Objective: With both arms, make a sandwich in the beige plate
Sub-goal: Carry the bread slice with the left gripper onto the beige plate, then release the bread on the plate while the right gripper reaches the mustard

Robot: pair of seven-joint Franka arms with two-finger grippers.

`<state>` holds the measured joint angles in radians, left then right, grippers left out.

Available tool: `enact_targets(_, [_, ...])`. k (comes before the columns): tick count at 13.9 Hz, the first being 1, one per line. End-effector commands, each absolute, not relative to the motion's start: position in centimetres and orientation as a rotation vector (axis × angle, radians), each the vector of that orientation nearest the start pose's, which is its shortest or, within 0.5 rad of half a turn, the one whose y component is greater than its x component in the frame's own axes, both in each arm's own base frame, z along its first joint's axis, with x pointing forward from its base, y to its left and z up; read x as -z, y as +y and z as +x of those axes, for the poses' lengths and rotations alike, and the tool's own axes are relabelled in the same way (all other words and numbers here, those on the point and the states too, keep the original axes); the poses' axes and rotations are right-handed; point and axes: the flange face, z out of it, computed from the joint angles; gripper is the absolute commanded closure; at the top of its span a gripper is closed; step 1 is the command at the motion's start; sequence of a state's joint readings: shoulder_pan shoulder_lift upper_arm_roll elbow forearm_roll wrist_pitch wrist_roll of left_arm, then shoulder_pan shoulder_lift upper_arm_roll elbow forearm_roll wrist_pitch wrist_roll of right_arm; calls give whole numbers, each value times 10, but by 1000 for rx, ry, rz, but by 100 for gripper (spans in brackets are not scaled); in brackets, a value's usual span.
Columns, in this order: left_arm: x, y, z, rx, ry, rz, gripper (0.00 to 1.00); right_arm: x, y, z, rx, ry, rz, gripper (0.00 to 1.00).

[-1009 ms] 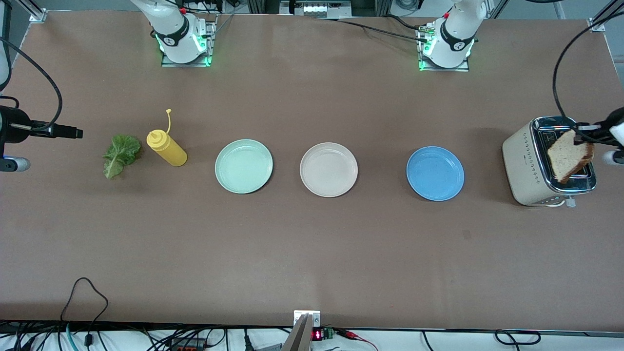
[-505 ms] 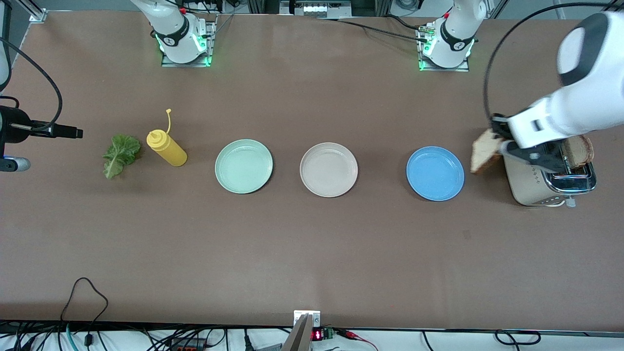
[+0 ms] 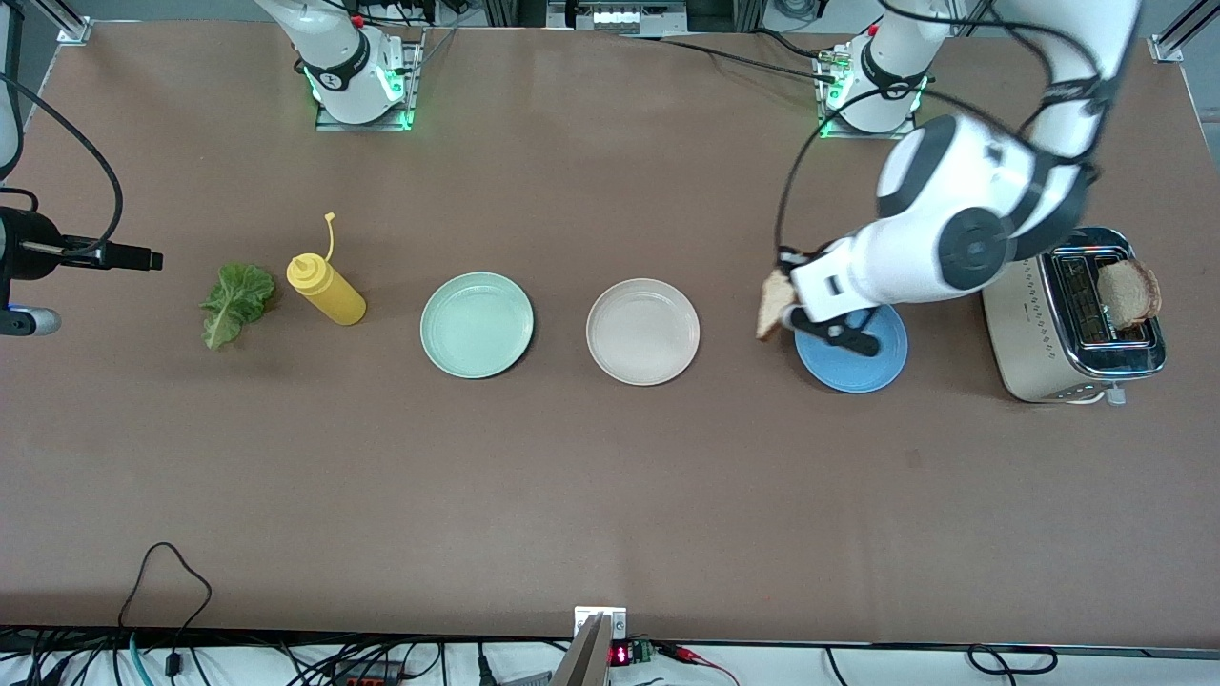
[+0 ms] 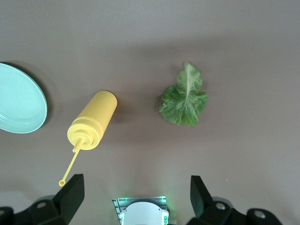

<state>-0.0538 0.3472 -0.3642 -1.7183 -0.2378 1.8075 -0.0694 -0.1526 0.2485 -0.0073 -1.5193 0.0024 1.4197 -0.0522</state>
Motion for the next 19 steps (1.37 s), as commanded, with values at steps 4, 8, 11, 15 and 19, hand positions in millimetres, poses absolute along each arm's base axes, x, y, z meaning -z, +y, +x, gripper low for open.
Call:
enact_targets(4, [-344,-311,573,-656,129,-3658,100,-495,-96,586,-559,145,-3045,0])
enact_targets(8, [-304,-348,567,-729,16,-3754,100,-496,-95,586,-556,131,-3045,0])
enact_targets(11, [-277,-349,570,-676,65,-3771,100,-495,-110,584,-541,42,-3024,0])
enact_targets(15, [-256,-353,567,-711,140,-3779,100,-479,-104,592,-523,36,-2934,0])
enact_targets(19, [-239,-358,564,-698,149,-3773,100,-445,-91,603,-459,-256,-2768,0])
